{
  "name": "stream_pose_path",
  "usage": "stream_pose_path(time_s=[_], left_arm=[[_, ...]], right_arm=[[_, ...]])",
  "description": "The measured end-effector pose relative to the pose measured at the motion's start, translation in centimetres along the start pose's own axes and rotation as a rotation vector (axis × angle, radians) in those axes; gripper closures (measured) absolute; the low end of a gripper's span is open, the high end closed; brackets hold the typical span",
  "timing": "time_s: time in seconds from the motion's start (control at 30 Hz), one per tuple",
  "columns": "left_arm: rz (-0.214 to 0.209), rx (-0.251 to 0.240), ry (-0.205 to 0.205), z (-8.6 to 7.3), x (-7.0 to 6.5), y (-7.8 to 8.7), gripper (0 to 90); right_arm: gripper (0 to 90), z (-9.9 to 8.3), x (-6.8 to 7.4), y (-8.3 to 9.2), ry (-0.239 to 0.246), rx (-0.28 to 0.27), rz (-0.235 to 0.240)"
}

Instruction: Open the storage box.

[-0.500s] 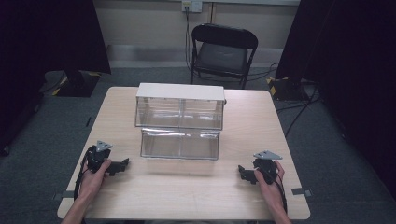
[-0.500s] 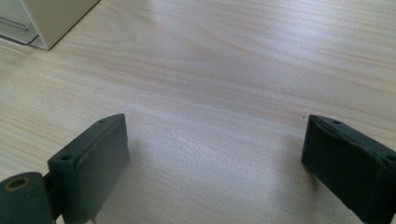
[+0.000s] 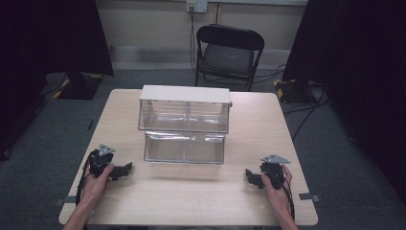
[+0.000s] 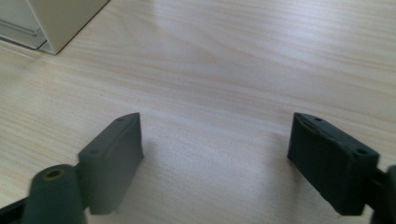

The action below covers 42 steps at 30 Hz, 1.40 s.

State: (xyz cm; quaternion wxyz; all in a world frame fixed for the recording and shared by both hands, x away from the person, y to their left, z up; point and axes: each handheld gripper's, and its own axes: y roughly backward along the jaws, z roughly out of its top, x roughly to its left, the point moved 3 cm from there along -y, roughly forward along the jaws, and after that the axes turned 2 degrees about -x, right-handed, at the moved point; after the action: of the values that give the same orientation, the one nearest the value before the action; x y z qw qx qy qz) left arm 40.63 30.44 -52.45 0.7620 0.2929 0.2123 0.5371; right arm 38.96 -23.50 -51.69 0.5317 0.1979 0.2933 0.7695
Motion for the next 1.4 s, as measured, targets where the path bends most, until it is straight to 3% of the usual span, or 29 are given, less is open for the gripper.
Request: stream_pose_path(time_s=[0.17, 0.33, 0.63, 0.8, 1.4], left_arm=[[0.000, 0.000, 0.001, 0.0, 0.0, 0.0, 0.0], [-0.001, -0.001, 0.000, 0.0, 0.0, 0.0, 0.0], [0.000, 0.000, 0.000, 0.0, 0.0, 0.0, 0.0], [-0.001, 0.000, 0.000, 0.0, 0.0, 0.0, 0.0], [0.000, -0.001, 0.000, 0.0, 0.0, 0.0, 0.0]], right_arm=[[15.4, 0.7, 0.5, 0.5, 0.017, -0.044, 0.006], [14.7, 1.1, 1.6, 0.9, 0.009, -0.073, 0.076], [14.4, 2.1, 3.0, 1.9, 0.029, -0.120, 0.134], [14.2, 2.3, 4.0, 2.0, 0.041, -0.123, 0.178], [14.2, 3.3, 6.5, 1.7, 0.086, -0.121, 0.243]])
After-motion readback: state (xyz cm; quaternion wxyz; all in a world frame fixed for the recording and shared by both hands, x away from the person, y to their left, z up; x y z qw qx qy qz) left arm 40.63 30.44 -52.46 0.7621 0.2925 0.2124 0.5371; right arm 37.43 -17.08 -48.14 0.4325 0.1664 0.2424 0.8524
